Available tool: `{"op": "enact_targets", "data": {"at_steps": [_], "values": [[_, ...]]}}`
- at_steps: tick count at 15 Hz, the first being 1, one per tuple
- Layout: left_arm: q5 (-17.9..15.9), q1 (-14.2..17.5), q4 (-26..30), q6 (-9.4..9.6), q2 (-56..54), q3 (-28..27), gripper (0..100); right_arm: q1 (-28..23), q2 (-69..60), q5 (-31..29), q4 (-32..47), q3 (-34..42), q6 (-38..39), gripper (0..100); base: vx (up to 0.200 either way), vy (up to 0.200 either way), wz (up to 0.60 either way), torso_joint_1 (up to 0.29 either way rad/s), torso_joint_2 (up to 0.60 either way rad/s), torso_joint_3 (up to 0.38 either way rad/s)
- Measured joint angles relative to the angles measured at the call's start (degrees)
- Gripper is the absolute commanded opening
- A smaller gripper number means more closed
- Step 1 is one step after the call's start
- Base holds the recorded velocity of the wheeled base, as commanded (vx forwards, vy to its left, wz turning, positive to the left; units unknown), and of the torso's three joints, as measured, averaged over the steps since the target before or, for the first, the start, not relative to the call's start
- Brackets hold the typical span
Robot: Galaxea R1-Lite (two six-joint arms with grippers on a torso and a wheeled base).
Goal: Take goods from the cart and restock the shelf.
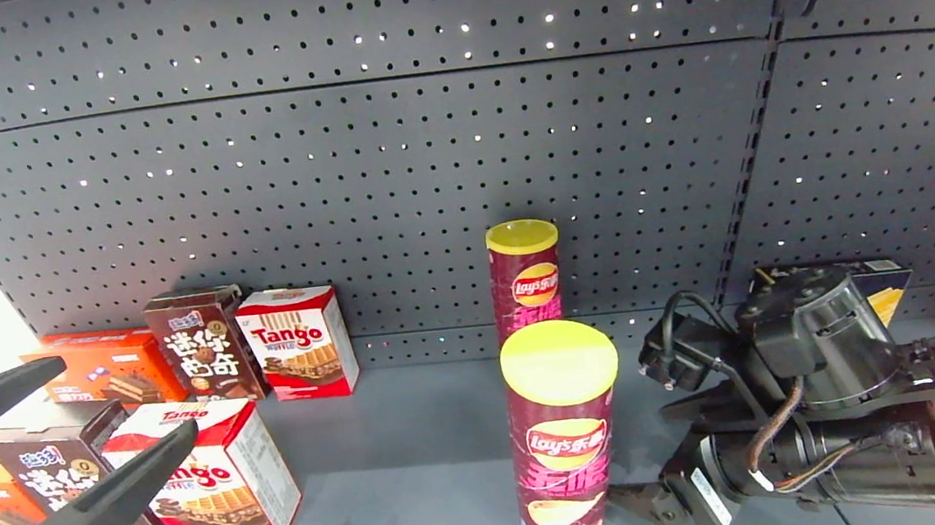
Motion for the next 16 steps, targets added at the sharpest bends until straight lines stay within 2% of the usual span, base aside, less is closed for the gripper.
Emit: {"op": "enact_targets", "data": {"at_steps": [8,11,13,16], "values": [[0.0,-0.02,-0.04,0.0,-0.02,0.8,100,0.74,0.63,0.01,0.0,0.0,0.02,100,0.0,0.0,0.0,0.0,0.0,0.0],[0.16,0.0,-0.06,-0.15,-0.09,0.94,100,-0.41,-1.93,0.01,-0.05,0.85,0.46,100,0.0,0.0,0.0,0.0,0.0,0.0],[0.27,0.13,-0.28,-1.6,-0.44,2.47,100,-3.36,-6.01,-0.18,-0.71,1.1,0.8,100,0.0,0.0,0.0,0.0,0.0,0.0],[0.49,0.16,-0.37,-2.02,-3.61,7.94,100,-13.62,-17.4,-1.37,-1.28,2.56,1.79,100,0.0,0.0,0.0,0.0,0.0,0.0]]}}
